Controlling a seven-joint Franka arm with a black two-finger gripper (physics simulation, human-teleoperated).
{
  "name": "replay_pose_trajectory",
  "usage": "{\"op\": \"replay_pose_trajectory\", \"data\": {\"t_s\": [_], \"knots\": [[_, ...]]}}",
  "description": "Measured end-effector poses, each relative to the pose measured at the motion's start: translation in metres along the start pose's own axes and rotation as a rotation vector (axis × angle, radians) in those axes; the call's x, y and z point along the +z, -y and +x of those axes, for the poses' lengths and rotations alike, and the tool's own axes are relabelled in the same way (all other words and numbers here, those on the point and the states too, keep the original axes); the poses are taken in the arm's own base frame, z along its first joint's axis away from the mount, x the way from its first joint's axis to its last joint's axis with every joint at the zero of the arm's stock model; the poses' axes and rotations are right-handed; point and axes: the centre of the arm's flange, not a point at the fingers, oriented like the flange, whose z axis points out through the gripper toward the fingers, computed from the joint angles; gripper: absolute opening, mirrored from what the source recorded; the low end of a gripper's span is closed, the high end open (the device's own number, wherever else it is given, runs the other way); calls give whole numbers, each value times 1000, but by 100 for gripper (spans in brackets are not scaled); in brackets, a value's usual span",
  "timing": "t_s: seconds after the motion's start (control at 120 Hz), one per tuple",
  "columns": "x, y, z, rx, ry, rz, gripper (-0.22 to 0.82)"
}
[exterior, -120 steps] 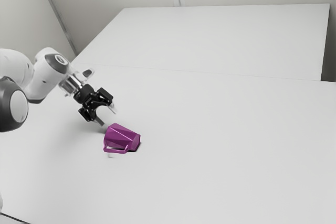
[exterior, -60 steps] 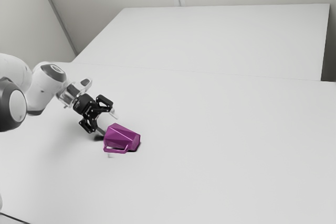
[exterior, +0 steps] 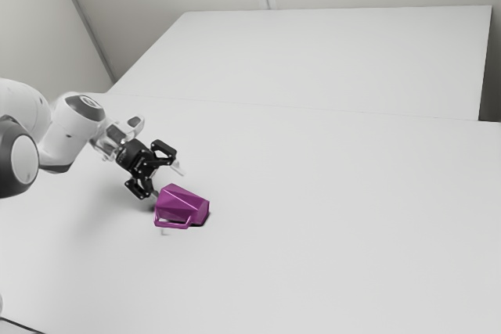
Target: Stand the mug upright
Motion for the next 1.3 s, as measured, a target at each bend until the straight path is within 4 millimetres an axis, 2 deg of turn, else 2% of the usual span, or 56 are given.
{"op": "replay_pose_trajectory", "data": {"t_s": [0.208,0.533,0.75,1.15,1.3], "knots": [[10,-3,-3,-17,10,-7,52],[17,5,-5,-56,17,-10,12],[18,7,-6,-66,13,-4,-7],[3,-11,-17,-36,-17,-20,-16],[-10,-31,-30,-1,-46,1,-17]]}}
